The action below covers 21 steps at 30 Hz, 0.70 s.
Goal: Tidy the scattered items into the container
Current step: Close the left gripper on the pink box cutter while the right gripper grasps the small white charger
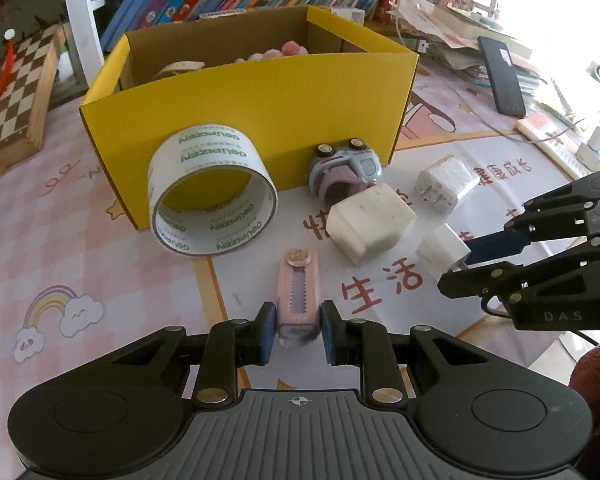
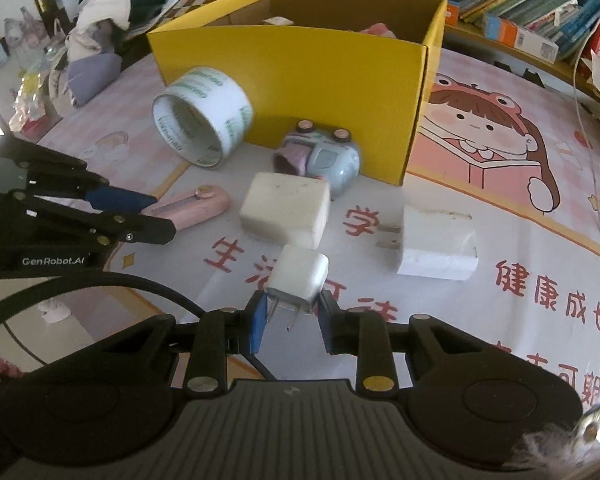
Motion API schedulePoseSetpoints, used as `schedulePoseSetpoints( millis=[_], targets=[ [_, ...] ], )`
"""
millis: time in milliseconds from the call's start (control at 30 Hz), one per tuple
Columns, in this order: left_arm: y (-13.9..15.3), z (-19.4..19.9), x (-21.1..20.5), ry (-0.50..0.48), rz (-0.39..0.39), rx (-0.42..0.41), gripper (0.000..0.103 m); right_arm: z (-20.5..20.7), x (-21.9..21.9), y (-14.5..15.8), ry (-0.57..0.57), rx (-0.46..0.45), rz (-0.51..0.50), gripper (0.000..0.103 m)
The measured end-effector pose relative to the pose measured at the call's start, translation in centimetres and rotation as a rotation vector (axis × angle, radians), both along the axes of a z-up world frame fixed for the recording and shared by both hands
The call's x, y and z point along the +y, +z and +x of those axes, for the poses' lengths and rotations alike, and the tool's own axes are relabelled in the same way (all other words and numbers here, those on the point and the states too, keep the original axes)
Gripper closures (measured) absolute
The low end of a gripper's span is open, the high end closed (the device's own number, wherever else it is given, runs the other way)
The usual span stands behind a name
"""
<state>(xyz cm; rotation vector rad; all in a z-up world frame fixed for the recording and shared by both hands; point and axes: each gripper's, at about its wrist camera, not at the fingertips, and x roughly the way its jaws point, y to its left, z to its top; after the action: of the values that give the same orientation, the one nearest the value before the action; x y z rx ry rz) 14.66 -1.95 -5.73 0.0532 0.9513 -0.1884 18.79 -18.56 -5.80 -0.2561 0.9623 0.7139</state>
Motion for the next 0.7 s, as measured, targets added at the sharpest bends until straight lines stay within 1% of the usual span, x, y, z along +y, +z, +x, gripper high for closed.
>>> schedulePoseSetpoints(
  millis=[133, 367, 533, 633, 700],
  targets=[
    [0.0, -0.5, -0.2, -0.009, 0.002, 0.001, 0.081, -0.3, -0.1, -0.2, -0.011, -0.002, -0.019, 0.077],
    [-0.8, -0.8, -0.2, -0.021, -0.013, 0.037, 0.081, -0.6, 0.0, -0.7, -0.005, 0.008, -0.032, 0.077],
    [-1.2, -0.6, -0.2, -0.025, -0.009, 0.053, 0.080, -0.3, 0.3, -0.8, 0.004, 0.015, -0.034, 0.077],
    [-1.4, -0.5, -0.2, -0.029, -0.003, 0.054, 0.080, -0.2, 0.4, -0.9, 0.011, 0.014, -0.037, 0.075],
    [-1.4, -0.4, -0.3, -0.032, 0.004, 0.050, 0.079, -0.2, 0.6, -0.9, 0.014, 0.009, -0.038, 0.070]
  ],
)
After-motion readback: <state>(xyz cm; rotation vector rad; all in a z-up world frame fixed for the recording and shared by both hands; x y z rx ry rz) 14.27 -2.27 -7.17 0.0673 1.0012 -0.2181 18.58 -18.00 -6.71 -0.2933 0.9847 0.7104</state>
